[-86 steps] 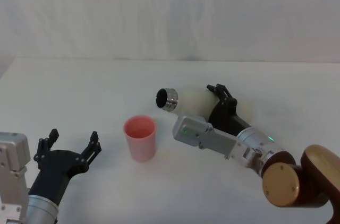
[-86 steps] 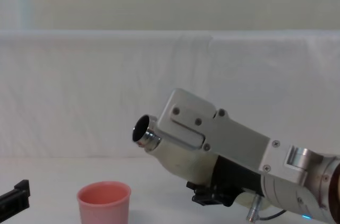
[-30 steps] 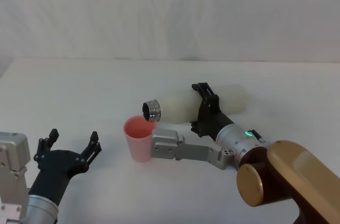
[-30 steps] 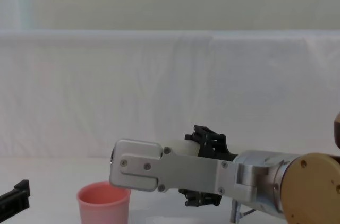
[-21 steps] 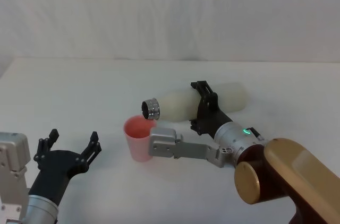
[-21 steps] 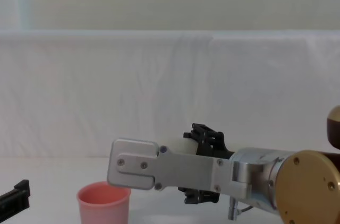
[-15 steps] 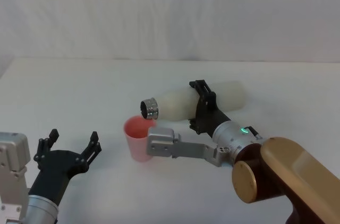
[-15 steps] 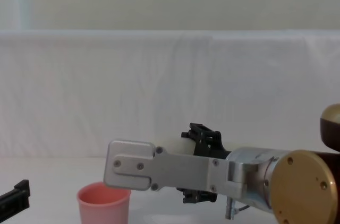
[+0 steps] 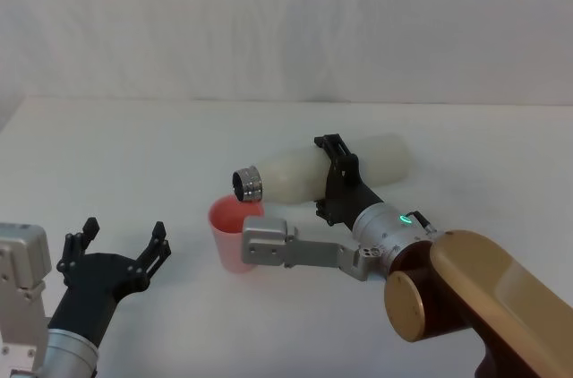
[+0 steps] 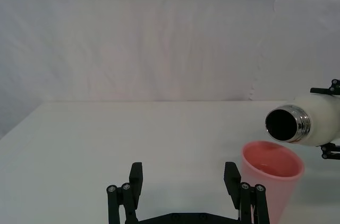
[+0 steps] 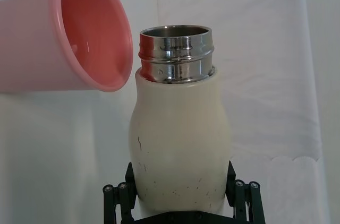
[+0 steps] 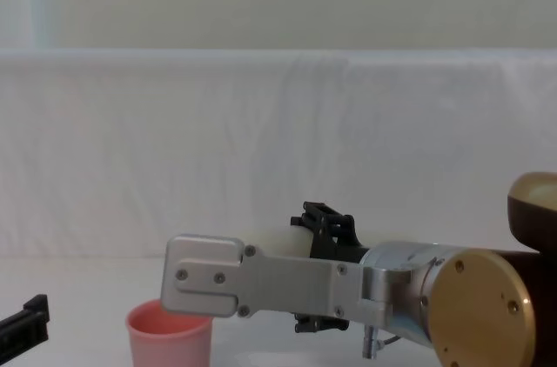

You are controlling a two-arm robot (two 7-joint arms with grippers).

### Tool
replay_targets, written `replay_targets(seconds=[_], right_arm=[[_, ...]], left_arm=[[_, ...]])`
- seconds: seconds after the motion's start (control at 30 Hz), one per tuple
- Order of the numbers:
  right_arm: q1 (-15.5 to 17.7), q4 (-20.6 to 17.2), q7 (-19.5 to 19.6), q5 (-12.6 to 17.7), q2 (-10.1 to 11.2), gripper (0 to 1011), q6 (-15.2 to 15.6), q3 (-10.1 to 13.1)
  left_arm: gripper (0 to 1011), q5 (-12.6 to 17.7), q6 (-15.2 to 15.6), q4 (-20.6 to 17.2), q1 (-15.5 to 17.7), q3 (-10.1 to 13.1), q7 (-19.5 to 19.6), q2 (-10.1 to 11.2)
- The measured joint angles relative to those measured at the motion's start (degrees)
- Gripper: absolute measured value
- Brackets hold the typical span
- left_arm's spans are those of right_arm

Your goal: Grasp the thermos with one hand and pour water into the cup lid.

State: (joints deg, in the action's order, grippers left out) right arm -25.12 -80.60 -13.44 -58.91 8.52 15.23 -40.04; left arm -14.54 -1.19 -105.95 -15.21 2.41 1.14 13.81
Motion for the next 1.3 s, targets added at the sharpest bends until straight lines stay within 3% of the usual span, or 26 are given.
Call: replay_targets(seconds=[1.3], right_arm=[[-0.83,0.04,0.14,-4.18,1.02,952,0.55,-1.82]], left_arm=[[1001,0.0,0.0,0.0,0.0,0.0,0.0,0.0]])
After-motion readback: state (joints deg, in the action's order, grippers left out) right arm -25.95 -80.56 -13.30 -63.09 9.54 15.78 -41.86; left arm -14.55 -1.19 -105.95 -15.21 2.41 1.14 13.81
